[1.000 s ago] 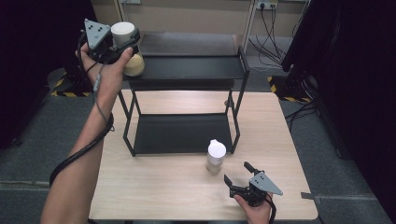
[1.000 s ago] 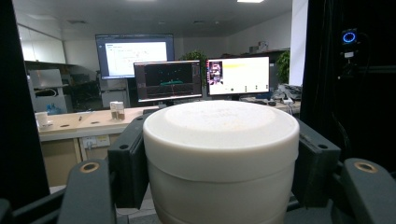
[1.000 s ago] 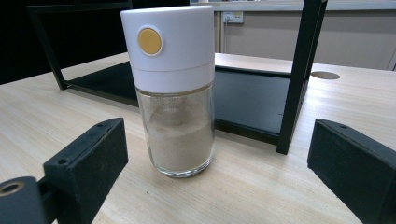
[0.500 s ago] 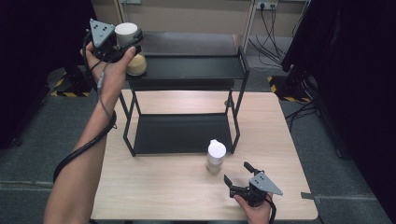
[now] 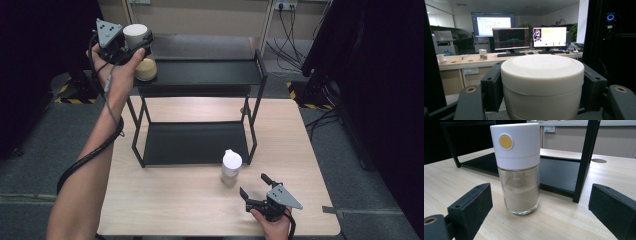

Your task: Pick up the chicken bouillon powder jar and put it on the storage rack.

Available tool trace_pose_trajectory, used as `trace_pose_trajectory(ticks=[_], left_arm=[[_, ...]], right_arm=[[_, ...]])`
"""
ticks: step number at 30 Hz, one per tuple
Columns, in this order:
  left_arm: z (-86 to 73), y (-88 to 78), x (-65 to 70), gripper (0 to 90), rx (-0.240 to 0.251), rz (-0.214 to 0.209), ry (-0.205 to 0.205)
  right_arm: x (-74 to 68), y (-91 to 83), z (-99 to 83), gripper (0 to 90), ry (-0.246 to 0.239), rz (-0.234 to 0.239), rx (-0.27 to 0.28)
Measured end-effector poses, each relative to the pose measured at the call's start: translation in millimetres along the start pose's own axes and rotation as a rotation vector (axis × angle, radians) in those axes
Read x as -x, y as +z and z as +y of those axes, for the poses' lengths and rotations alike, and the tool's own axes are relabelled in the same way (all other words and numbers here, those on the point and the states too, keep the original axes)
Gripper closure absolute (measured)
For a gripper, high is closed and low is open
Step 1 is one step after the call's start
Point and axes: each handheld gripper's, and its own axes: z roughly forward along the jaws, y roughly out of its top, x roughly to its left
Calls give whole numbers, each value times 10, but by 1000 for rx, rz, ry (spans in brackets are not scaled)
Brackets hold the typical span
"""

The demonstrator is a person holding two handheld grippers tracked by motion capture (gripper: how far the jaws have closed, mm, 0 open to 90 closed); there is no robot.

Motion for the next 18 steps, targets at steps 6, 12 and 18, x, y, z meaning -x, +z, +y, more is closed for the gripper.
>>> trace_pose_trajectory(ticks=[6,12,18], left_arm=[[10,-7,-21,184,2,10,-10],[-31,-81,-15,156,8,9,16],[-46,-148,-14,148,19,10,31]], right_arm=[[2,0,0,54,0,1,0],[1,2,4,54,-1,1,-2],[2,4,8,54,1,1,-4]])
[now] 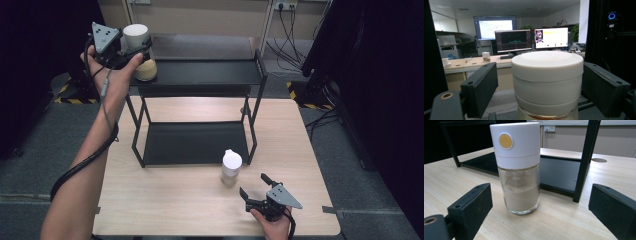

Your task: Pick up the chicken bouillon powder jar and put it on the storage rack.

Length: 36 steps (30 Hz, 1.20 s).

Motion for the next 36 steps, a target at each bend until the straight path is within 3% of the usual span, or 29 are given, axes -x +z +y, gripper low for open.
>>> trace_pose_trajectory(ticks=[31,36], left_arm=[[-331,-422,38,137,43,-38,-9],[-394,-473,39,135,31,-45,-3]], right_arm=[[-4,-2,-2,54,-1,-1,1],[-12,-2,0,53,-2,-5,0]])
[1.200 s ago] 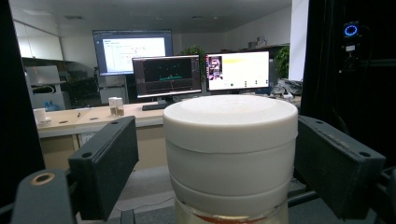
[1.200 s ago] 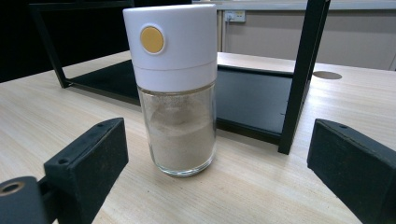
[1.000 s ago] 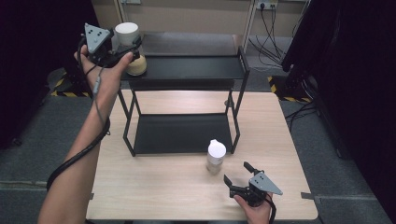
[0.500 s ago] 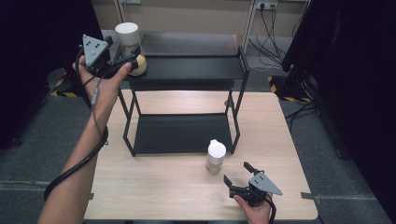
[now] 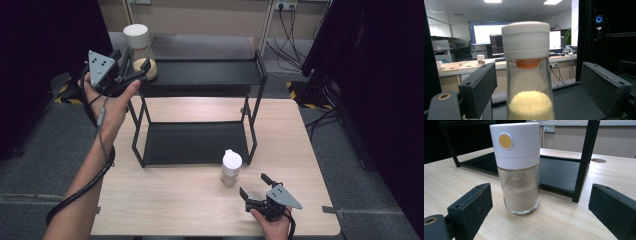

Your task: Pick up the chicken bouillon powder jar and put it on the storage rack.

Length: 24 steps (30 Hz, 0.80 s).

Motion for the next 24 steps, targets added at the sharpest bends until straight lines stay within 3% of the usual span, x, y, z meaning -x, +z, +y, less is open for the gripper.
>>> trace_pose_trajectory(ticks=[24], left_arm=[[-338,-267,109,133,-12,-34,-16]], right_arm=[[-3,1,0,53,-2,0,0]])
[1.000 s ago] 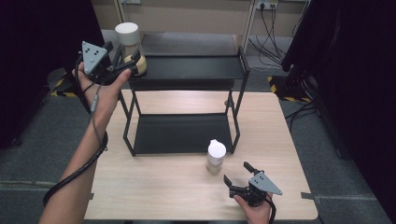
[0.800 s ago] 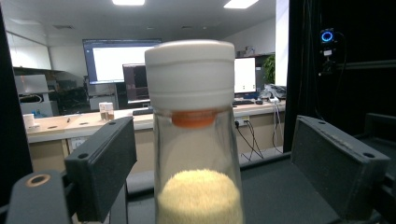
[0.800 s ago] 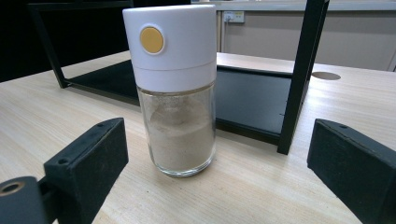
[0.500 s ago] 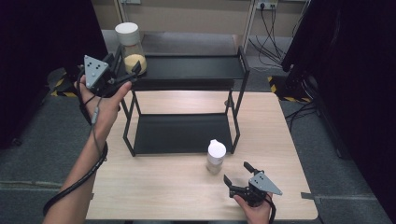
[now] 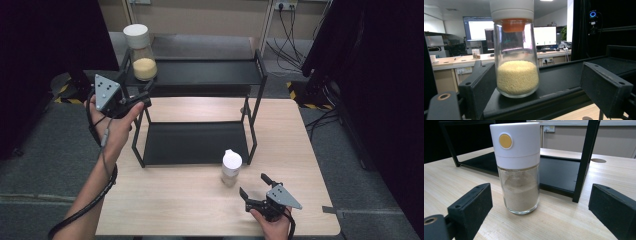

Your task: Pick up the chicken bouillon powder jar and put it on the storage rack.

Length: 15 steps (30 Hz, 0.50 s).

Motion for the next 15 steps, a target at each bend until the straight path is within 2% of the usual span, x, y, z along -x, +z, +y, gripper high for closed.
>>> trace_pose_trajectory(ticks=[15], left_arm=[[-236,-142,113,133,-5,-34,1]], right_arm=[[2,1,3,54,2,0,-1]])
